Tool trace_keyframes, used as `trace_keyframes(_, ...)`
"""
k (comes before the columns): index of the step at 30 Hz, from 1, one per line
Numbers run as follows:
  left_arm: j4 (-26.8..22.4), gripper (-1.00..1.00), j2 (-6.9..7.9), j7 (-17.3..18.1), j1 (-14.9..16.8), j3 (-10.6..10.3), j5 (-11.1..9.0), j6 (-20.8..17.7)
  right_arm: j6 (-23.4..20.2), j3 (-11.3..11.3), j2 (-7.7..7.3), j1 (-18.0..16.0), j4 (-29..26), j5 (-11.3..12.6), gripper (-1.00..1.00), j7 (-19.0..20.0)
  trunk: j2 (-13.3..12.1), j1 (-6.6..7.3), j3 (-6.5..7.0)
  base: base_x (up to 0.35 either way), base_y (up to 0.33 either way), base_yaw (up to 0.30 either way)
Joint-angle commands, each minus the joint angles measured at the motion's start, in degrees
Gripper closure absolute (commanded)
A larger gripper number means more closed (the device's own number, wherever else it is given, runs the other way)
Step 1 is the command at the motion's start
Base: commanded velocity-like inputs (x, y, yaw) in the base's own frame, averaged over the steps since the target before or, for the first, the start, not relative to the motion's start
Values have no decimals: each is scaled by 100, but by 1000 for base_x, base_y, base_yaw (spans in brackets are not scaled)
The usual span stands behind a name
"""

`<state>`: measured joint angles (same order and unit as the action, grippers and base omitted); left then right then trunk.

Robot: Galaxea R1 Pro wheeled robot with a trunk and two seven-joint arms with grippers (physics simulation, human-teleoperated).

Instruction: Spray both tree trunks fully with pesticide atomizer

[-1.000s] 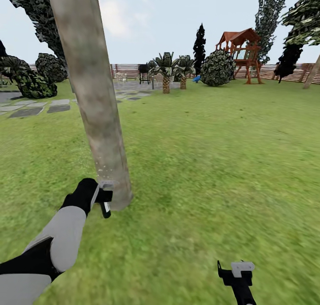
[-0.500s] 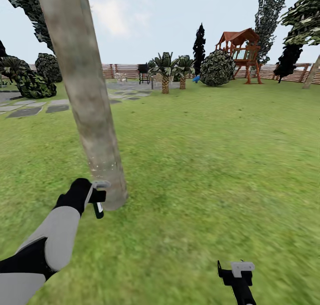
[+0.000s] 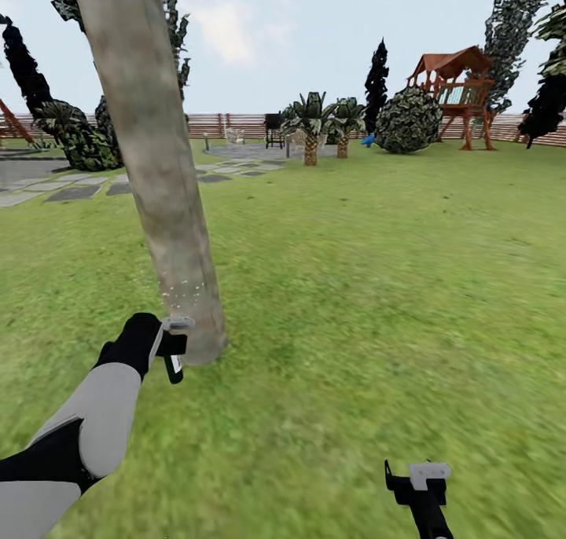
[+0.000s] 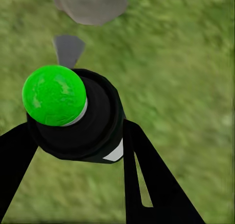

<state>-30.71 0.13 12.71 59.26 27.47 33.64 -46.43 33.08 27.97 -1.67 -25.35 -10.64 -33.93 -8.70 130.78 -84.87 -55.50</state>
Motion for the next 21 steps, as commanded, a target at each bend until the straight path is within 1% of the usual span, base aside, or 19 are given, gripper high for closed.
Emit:
trace_keyframes(1, -14, 100, -14, 48, 37, 32, 72, -18, 18, 24, 0, -5, 10, -61, -100, -35, 2, 1, -6, 18, -273, 277)
trace_keyframes(3, -20, 100, -27, 50, 78, 31, 68, -26, 17, 24, 0, -5, 10, -61, -100, -35, 2, 1, -6, 99, -261, 277)
trace_keyframes(4, -21, 100, -59, 53, 126, 30, 66, -70, 17, 24, 0, -5, 10, -61, -100, -35, 2, 1, -6, 174, -226, 256)
trace_keyframes(6, -22, 100, -108, 63, 347, 30, 70, -355, 19, 24, 0, -5, 8, -61, -100, -35, 2, 1, -6, 214, -202, 173)
trace_keyframes(8, -23, 100, -111, 71, 417, 22, 76, -491, 17, 24, 0, -5, 4, -61, -100, -35, 2, 1, -6, 219, -167, 47)
trace_keyframes(10, -23, 100, -76, 73, 424, 13, 84, -524, 19, 24, 0, -5, 4, -61, -100, -35, 2, 1, -6, 126, -74, 17)
trace_keyframes(11, -27, 100, -33, 79, 421, 8, 102, -544, 18, 24, 0, -5, 7, -61, -100, -35, 2, 1, -6, 40, -24, 5)
trace_keyframes(12, -29, 100, 41, 81, 407, 3, 113, -552, 20, 24, -2, -5, 8, -61, -100, -35, 2, 1, -6, 21, -12, 3)
trace_keyframes(13, -30, 100, 178, 82, 377, -5, 111, -556, 19, 24, -6, -5, 7, -61, -100, -35, 2, 1, -6, 8, -5, 1)
trace_keyframes(14, -31, 100, 243, 83, 362, -9, 109, -558, 19, 24, -8, -5, 9, -61, -100, -35, 2, 1, -6, 4, -3, 1)
trace_keyframes(15, -31, 100, 277, 84, 353, -12, 107, -559, 18, 24, -7, -5, 8, -61, -100, -35, 2, 1, -6, 2, -1, 0)
trace_keyframes(16, -31, 100, 286, 89, 347, -10, 102, -556, 18, 24, -8, -5, 6, -61, -100, -35, 2, 1, -6, 1, -44, 0)
trace_keyframes(21, -40, 100, 196, 85, 362, 27, 78, -523, 17, 24, -9, -5, 9, -61, -100, -35, 2, 1, -6, 0, -221, 0)
